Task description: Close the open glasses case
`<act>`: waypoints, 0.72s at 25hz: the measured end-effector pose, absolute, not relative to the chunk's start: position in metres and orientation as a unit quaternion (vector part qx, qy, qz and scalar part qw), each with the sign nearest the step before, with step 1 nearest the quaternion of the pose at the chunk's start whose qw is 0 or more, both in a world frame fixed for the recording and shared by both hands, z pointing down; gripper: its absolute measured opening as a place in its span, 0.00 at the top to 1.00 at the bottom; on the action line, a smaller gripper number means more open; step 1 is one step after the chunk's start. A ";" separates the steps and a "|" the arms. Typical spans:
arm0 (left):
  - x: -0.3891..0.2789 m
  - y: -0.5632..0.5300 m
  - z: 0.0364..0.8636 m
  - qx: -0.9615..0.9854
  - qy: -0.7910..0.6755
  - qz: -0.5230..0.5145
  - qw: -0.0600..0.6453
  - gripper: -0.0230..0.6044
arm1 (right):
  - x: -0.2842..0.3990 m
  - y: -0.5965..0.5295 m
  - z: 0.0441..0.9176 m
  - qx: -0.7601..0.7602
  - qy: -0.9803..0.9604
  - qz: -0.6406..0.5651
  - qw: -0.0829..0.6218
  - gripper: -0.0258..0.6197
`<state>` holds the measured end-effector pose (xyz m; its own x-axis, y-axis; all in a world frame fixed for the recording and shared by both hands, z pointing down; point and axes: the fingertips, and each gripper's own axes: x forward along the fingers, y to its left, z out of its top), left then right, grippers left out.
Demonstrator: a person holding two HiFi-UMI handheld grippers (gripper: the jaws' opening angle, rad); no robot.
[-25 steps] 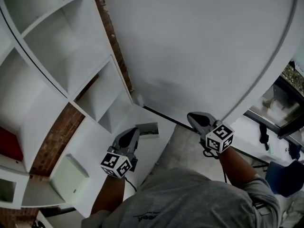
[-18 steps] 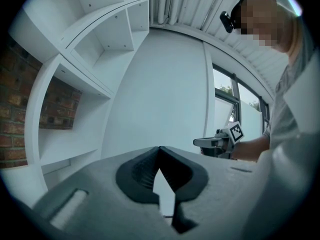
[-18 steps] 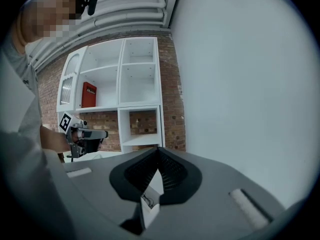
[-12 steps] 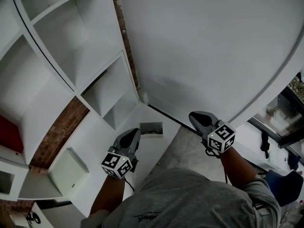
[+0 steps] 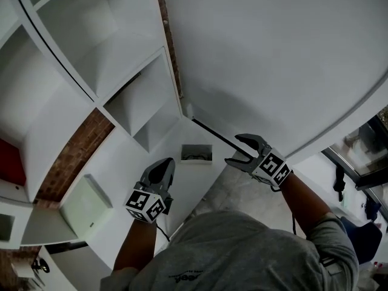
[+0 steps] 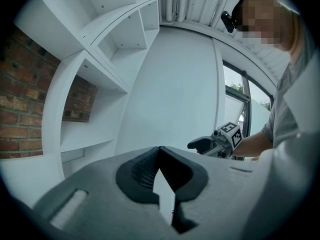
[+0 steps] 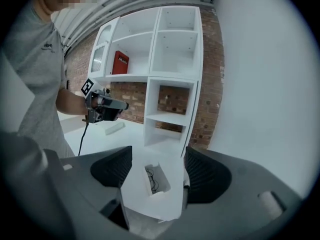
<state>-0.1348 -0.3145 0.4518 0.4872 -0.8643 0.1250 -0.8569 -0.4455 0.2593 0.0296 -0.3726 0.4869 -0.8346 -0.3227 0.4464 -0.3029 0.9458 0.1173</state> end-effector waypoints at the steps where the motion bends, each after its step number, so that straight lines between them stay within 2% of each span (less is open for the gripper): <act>1: -0.140 -0.315 0.457 0.847 -0.510 -0.012 0.149 0.97 | 0.024 -0.375 0.494 0.157 -0.957 -0.021 0.242 0.43; 18: -0.201 -0.322 0.548 0.819 -0.529 0.002 0.221 0.97 | -0.044 -0.416 0.651 0.099 -0.930 0.024 0.353 0.38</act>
